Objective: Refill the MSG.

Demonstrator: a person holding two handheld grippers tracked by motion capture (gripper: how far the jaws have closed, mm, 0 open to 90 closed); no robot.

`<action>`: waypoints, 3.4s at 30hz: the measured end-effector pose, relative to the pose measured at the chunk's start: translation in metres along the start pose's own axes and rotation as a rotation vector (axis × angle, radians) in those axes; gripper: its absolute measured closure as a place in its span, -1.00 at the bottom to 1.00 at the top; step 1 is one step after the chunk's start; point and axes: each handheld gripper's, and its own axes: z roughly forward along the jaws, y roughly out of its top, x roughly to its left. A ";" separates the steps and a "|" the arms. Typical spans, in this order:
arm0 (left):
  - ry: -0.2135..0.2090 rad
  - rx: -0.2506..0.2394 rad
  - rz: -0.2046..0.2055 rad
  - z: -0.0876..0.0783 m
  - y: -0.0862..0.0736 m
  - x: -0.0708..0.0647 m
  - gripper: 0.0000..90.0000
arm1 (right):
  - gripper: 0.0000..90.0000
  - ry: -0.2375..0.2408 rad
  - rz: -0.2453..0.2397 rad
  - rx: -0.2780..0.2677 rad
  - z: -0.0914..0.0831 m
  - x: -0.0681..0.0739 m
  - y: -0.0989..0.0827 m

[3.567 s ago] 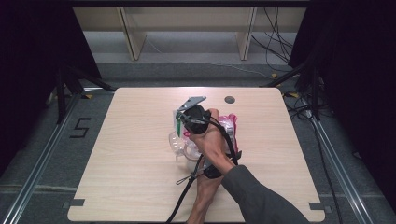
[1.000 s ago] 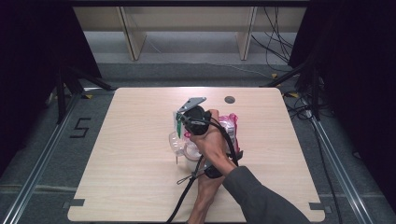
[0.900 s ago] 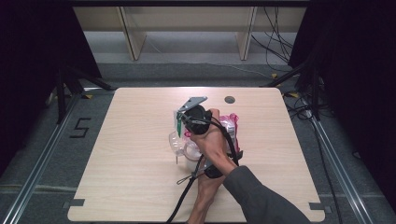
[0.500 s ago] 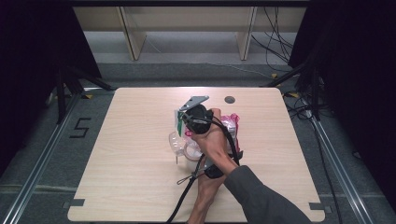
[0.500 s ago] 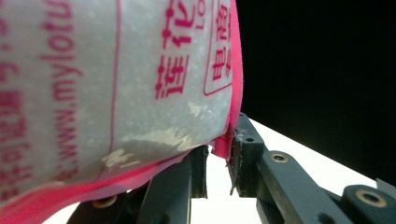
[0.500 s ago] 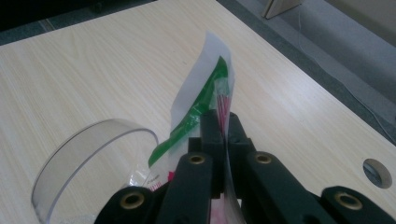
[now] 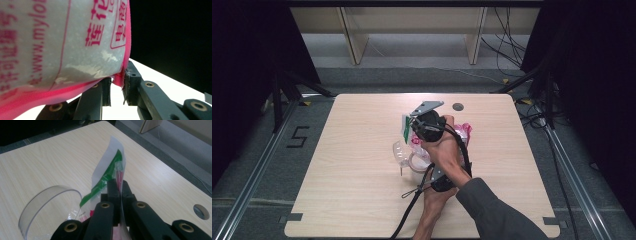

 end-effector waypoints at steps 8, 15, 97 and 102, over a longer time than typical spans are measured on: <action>0.012 0.007 0.004 0.000 0.000 0.000 0.74 | 1.00 -0.003 0.017 -0.023 -0.002 -0.002 -0.001; 0.001 0.030 0.011 -0.002 0.000 0.000 0.74 | 1.00 -0.003 0.005 -0.034 -0.004 -0.005 -0.001; 0.188 0.201 0.001 -0.032 0.004 -0.007 -0.05 | 1.00 0.120 0.406 -0.480 -0.067 -0.076 -0.108; 0.171 0.190 -0.004 -0.040 0.006 -0.006 -0.05 | 1.00 0.110 0.424 -0.448 -0.064 -0.078 -0.120</action>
